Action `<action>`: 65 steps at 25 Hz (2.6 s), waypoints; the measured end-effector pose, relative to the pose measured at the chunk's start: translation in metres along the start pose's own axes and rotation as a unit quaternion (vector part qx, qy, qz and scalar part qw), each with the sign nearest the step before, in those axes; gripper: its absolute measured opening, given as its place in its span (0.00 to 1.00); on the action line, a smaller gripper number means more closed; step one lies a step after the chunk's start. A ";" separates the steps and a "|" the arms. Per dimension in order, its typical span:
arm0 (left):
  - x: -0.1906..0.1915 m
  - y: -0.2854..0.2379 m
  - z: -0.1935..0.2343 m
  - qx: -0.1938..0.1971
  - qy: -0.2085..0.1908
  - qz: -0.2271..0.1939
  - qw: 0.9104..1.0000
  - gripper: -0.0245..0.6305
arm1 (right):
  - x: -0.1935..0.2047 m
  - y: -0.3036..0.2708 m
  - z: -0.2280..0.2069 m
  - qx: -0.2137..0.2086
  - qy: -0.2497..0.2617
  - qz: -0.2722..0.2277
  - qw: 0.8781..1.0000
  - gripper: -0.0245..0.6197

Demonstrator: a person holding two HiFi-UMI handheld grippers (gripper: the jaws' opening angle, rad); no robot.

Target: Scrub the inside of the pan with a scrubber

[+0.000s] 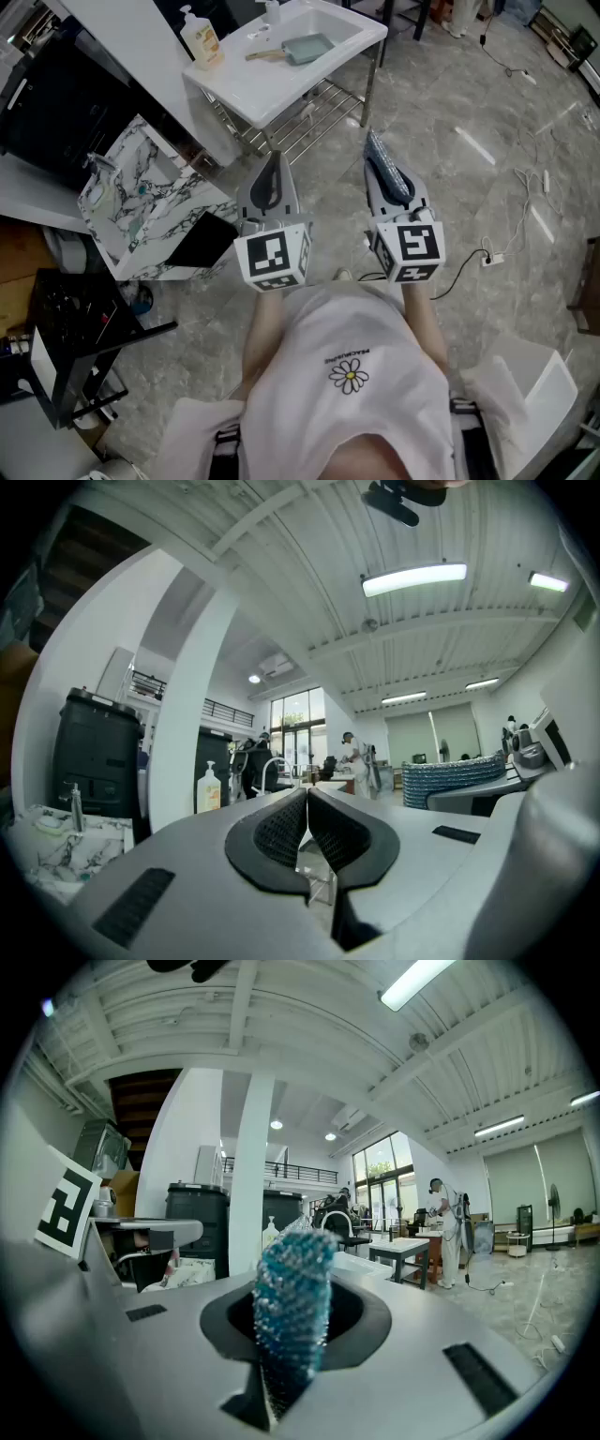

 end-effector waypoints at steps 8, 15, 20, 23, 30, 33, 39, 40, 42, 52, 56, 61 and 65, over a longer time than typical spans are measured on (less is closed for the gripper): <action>0.006 -0.025 -0.007 0.001 0.003 0.008 1.000 0.06 | 0.005 -0.016 -0.017 -0.007 -0.009 0.006 1.000 0.13; 0.014 -0.036 -0.004 -0.001 0.014 0.012 1.000 0.06 | 0.015 -0.025 -0.029 -0.013 -0.048 0.000 0.999 0.13; 0.016 -0.045 -0.004 0.009 0.013 0.006 1.000 0.06 | 0.021 -0.030 -0.041 -0.004 -0.061 0.004 0.998 0.12; 0.015 -0.050 -0.003 0.008 0.025 -0.006 1.000 0.06 | 0.023 -0.032 -0.047 -0.007 -0.058 0.007 0.998 0.13; 0.023 -0.064 0.001 -0.001 0.034 -0.007 0.999 0.06 | 0.033 -0.036 -0.059 -0.009 -0.062 0.007 0.998 0.13; 0.023 -0.081 0.001 0.003 0.039 -0.014 0.999 0.06 | 0.034 -0.043 -0.067 -0.008 -0.065 0.004 0.998 0.13; 0.020 -0.125 -0.001 0.013 0.026 -0.032 0.999 0.06 | 0.035 -0.077 -0.091 -0.011 -0.064 -0.006 0.998 0.13; 0.022 -0.134 0.001 0.012 0.027 -0.036 0.999 0.06 | 0.035 -0.087 -0.094 -0.014 -0.060 -0.007 0.998 0.13; 0.028 -0.156 0.009 0.009 0.031 -0.039 0.999 0.06 | 0.036 -0.111 -0.098 -0.025 -0.050 -0.007 0.998 0.13; 0.029 -0.304 0.054 -0.008 0.047 -0.025 0.999 0.06 | 0.016 -0.271 -0.144 -0.079 -0.050 0.013 0.995 0.13; 0.019 -0.378 0.081 0.000 0.036 -0.026 0.999 0.06 | 0.000 -0.348 -0.165 -0.086 -0.065 0.014 0.994 0.13; -0.009 -0.471 0.116 -0.005 0.052 -0.060 0.997 0.06 | -0.025 -0.444 -0.198 -0.092 -0.060 0.018 0.994 0.13; -0.009 -0.525 0.139 -0.021 0.062 -0.065 0.996 0.06 | -0.036 -0.504 -0.218 -0.100 -0.054 0.029 0.993 0.13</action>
Point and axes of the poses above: the fingertips, and each gripper's own axes: y backward along the fingers, z to its left, x out of its underside, the point moved 9 cm from there along y, backward along the fingers, and after that the axes turned 1 degree about z, right-handed, at the moved point
